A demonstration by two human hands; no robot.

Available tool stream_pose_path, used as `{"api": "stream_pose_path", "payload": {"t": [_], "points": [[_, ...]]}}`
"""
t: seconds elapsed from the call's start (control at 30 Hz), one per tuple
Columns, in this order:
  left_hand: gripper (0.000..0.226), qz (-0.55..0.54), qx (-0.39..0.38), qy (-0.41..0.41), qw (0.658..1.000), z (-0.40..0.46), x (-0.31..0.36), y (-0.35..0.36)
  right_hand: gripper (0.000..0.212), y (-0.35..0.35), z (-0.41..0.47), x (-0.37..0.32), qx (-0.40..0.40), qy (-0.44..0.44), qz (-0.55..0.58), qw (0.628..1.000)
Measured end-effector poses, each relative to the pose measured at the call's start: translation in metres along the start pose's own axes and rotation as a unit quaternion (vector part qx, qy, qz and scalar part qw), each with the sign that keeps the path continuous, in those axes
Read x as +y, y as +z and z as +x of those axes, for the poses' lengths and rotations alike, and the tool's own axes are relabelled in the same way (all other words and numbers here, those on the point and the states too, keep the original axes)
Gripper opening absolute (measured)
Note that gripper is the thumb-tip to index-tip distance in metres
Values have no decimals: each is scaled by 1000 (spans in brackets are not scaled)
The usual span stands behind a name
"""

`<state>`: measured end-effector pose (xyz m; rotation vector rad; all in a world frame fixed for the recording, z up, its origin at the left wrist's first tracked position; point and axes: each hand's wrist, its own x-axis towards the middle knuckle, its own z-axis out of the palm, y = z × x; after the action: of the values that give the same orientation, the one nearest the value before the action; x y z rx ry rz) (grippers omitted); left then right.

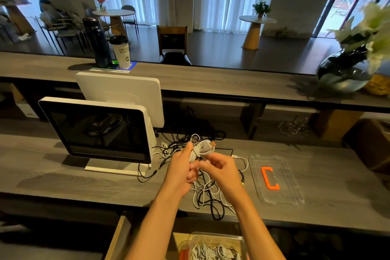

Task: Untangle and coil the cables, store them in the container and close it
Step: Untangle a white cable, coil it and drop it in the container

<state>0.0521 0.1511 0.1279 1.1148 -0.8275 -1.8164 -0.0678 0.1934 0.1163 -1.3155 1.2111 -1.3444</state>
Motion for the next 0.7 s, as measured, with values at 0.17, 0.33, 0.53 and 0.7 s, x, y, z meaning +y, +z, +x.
{"api": "stream_pose_path", "payload": {"t": [0.17, 0.33, 0.53, 0.7], "points": [[42, 144, 104, 76, 981, 1, -11, 10, 52, 17, 9, 5, 165, 94, 12, 982], [47, 332, 147, 201, 910, 8, -16, 4, 49, 23, 10, 0, 191, 166, 16, 967], [42, 476, 129, 240, 836, 18, -16, -10, 37, 15, 6, -2, 101, 236, -7, 966], [41, 502, 110, 192, 836, 30, -12, -24, 16, 5, 1, -7, 26, 215, -172, 961]]}}
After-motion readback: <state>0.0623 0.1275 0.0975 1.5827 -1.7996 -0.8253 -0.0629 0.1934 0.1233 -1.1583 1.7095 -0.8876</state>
